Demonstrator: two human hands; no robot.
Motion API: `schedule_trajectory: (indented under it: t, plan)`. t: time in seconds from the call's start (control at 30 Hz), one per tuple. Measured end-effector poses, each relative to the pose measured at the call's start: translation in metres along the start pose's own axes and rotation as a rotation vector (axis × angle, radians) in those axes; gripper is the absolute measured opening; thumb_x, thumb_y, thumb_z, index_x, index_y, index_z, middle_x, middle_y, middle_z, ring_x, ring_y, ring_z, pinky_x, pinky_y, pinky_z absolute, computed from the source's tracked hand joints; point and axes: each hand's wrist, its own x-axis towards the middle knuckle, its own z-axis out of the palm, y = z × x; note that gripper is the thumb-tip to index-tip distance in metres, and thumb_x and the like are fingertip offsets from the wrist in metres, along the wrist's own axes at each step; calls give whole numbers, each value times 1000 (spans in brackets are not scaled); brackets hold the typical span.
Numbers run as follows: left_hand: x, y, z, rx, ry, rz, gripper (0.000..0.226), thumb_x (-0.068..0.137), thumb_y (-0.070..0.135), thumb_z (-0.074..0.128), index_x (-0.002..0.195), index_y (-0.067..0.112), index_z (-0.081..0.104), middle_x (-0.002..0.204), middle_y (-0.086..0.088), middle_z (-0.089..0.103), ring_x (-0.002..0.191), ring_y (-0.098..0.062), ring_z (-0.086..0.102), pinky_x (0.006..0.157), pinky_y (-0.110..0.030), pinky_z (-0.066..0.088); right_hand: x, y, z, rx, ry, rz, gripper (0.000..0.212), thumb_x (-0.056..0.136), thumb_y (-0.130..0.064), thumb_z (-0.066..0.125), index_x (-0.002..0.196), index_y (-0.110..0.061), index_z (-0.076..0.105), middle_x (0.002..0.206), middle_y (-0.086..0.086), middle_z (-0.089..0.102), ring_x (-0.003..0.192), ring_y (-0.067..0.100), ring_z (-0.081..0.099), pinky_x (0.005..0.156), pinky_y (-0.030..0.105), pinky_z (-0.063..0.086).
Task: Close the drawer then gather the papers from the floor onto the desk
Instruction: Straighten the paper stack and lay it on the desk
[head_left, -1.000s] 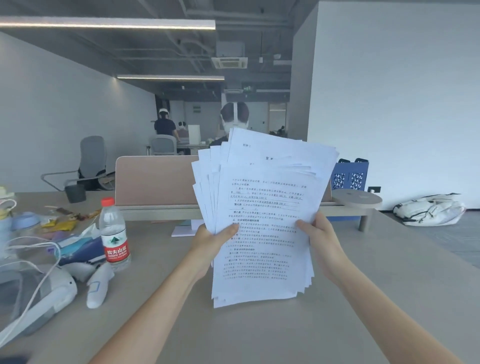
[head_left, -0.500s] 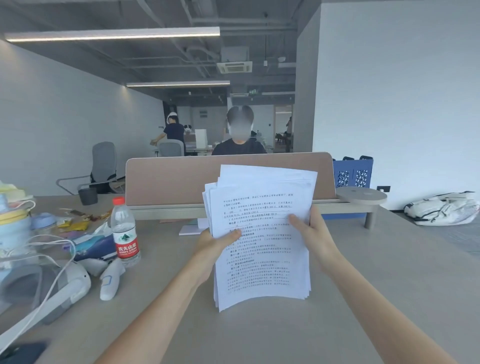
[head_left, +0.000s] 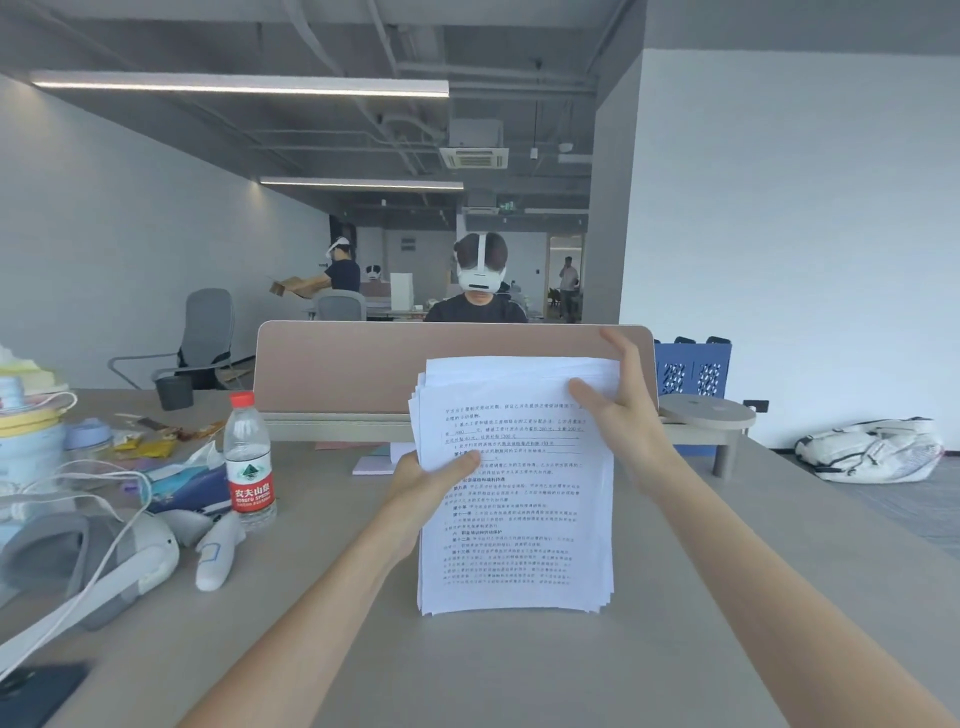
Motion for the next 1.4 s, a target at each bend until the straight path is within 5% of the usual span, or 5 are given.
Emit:
schedule_trajectory:
  t: [0.1,0.5,0.77,1.03,1.4]
  plan:
    - [-5,9,2,-10,45,18,23,84,28,78,105,19,75,100,2,80,89,-14,77,71,-27,59,-4,-8,-2,-118,-16,-63,71,98,-10,56,151,-45,24,115,-68,28,102,-29,39,102,24,24]
    - [-30,4,-5,-19,-19,58,22,84,19,78,105,15,76,99,2,81,91,-17,78,79,-33,58,-14,-5,-8,-255,19,-104,30,97,-19,58,124,-29,66,124,-2,62,114,11,54,99,30,42]
    - [-38,-13,3,5,-68,46,27,84,19,78,110,17,75,105,3,80,98,-17,76,85,-35,57,-31,1,-20,-40,9,1,53,94,-22,65,142,-35,46,140,-20,49,131,3,41,108,24,32]
    - [-39,-35,7,47,-59,1,20,80,25,82,99,24,78,104,4,80,100,-16,76,94,-39,55,-74,58,-9,264,-68,289,33,94,-18,67,126,-18,58,123,-2,73,103,9,73,75,20,57]
    - [-36,-38,13,6,-7,-1,11,82,26,79,93,25,77,83,15,80,76,0,76,68,-23,57,-80,76,4,255,22,302,32,91,-24,71,119,-22,55,119,-6,71,108,11,70,85,32,56]
